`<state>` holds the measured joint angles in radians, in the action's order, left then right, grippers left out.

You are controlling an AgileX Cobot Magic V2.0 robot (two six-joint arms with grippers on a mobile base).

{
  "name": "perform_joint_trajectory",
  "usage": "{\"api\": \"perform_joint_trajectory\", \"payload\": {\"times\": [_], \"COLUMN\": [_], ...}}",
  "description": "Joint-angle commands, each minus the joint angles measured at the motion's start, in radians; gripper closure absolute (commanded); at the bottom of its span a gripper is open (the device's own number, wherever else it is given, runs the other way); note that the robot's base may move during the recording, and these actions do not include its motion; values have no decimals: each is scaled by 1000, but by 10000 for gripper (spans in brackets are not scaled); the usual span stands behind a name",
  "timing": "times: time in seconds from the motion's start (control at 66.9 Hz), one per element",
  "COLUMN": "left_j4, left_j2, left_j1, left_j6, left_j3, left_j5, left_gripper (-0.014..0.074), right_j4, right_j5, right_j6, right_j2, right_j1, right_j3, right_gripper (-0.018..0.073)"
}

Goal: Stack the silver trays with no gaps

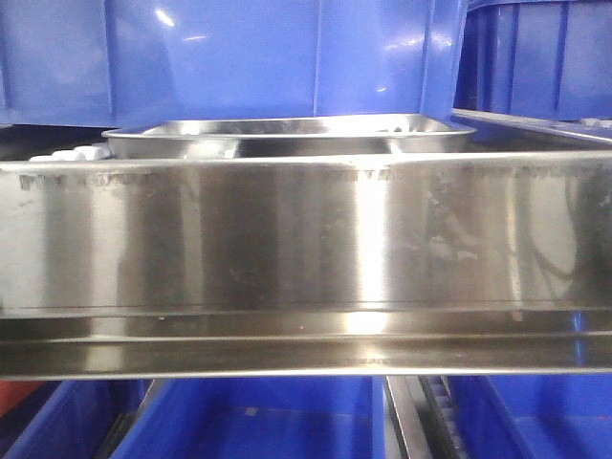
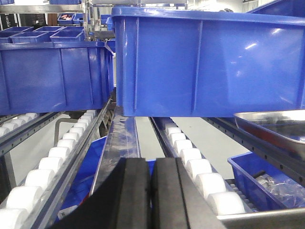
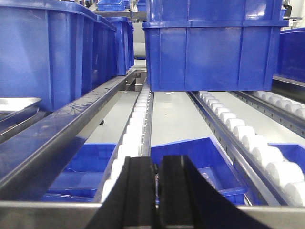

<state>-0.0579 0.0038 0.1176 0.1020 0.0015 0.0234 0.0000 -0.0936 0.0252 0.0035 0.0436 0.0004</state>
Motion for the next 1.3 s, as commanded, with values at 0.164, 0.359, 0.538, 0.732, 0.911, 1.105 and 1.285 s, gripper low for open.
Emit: {"api": "perform_joint_trajectory", "payload": {"times": [0.164, 0.359, 0.538, 0.732, 0.911, 1.105, 1.285], "left_j4": [-6, -6, -6, -6, -4, -6, -6], "left_j2": [-4, -4, -4, -4, -4, -4, 16], "left_j1": [-3, -3, -3, -3, -3, -3, -3], "left_j6": [0, 0, 0, 0, 0, 0, 0], "left_j3": [-2, -2, -2, -2, -2, -38, -186], "left_j5": [-12, -12, -12, -16, -138, -141, 75], "left_gripper": [605, 605, 605, 605, 605, 605, 605], "right_j4": [0, 0, 0, 0, 0, 0, 0], "right_j5": [11, 11, 11, 42, 154, 231, -1], "right_j6": [-8, -8, -8, -8, -8, 37, 85], "right_j2": [-4, -4, -4, -4, -4, -4, 5], "right_j1": [2, 2, 2, 2, 2, 2, 2], "right_j3": [0, 0, 0, 0, 0, -52, -234], "right_gripper": [577, 577, 577, 577, 577, 577, 577]}}
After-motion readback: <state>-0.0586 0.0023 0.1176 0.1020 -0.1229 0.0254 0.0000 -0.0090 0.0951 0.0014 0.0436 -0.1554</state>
